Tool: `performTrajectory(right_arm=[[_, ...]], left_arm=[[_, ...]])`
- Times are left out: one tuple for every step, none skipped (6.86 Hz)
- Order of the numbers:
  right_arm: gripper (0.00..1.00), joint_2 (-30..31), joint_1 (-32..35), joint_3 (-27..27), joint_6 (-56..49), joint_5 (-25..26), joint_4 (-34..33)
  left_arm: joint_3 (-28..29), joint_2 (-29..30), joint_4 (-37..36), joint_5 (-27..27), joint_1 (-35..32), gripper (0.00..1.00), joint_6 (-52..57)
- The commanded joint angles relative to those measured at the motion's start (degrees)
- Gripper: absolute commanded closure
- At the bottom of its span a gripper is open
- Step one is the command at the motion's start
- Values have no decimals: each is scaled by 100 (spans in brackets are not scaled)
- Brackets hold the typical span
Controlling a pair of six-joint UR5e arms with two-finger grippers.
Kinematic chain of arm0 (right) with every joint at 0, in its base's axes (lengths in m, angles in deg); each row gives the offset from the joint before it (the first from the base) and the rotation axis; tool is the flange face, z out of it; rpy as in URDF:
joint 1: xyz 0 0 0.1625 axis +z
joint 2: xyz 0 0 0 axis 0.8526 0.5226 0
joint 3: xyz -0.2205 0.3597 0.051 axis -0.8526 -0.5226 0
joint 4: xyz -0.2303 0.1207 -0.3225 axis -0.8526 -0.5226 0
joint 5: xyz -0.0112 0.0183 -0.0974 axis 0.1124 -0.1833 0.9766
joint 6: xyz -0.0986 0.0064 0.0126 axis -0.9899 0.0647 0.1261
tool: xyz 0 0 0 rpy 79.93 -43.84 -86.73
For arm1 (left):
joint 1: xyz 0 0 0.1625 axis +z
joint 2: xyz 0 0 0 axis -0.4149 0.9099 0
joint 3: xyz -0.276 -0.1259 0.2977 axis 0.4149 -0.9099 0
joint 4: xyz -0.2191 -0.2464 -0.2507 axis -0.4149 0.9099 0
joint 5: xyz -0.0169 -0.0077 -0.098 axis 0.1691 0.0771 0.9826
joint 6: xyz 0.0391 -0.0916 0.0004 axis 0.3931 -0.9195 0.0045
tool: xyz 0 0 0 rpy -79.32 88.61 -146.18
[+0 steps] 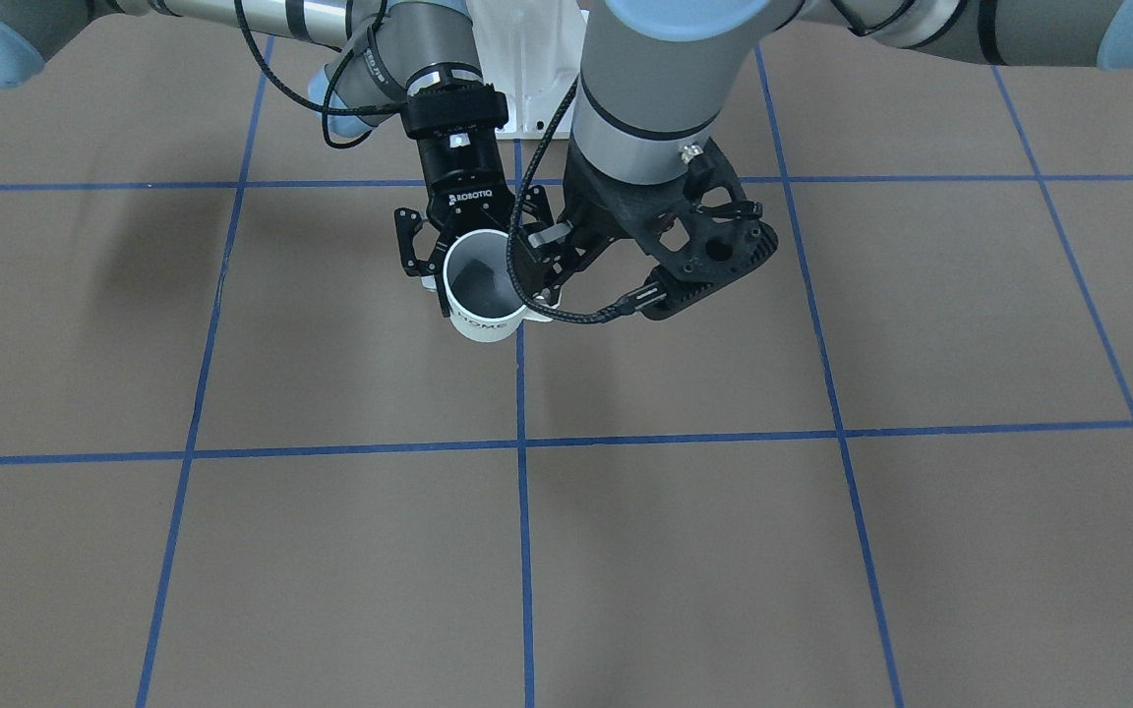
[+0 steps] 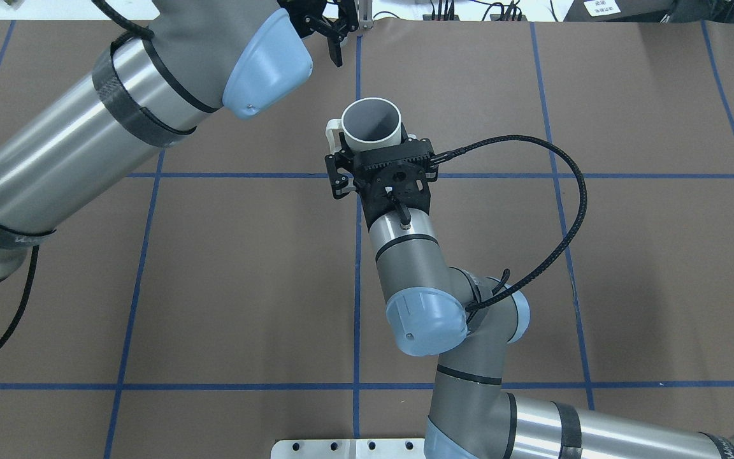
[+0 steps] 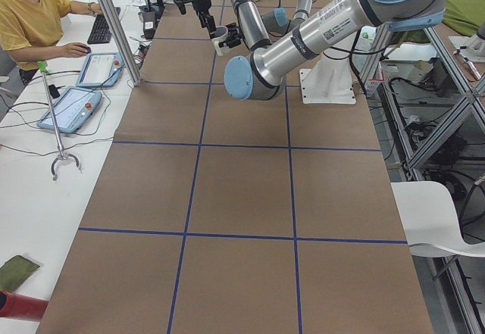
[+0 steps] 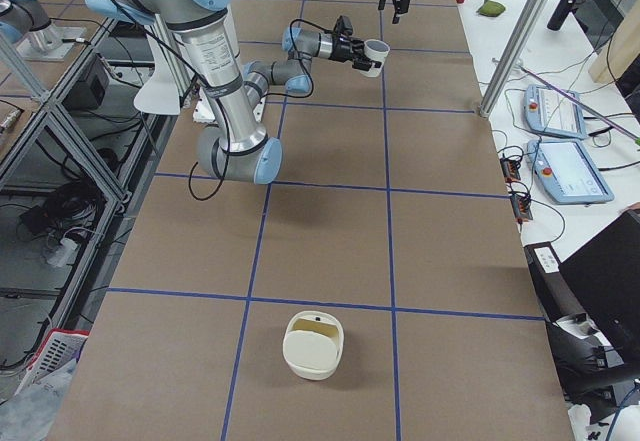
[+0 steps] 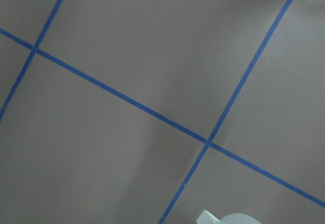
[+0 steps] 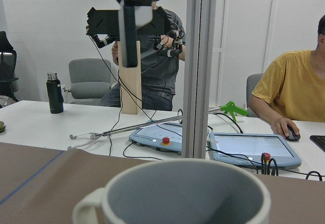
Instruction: Left arm hands cup to right arm to dump lemon
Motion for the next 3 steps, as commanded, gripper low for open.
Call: performTrajectory(right_arm=[[70,-47,-21,7,12,51,21],[68,-116,-30,-2,30,156,30],[66,-178,-30,7,30,235,30]], left_arm=[[-134,43,-203,320,54,5,-49],[-152,43,-204,313,228,10,-136],[-152,52,-169,313,317,14,-285]])
